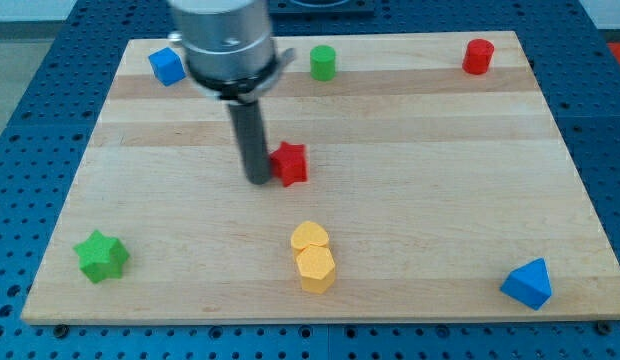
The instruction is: Slightly move the red star diagonally to the green circle
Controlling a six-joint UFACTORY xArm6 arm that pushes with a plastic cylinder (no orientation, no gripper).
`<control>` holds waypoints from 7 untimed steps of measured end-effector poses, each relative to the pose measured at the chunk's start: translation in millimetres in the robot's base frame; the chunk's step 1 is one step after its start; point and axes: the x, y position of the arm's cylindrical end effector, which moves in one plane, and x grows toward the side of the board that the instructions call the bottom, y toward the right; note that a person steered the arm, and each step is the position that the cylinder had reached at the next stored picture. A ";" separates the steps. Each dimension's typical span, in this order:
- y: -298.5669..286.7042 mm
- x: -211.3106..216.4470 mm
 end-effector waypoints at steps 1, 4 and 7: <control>54.6 -31.4; 196.7 -165.8; 90.0 -132.0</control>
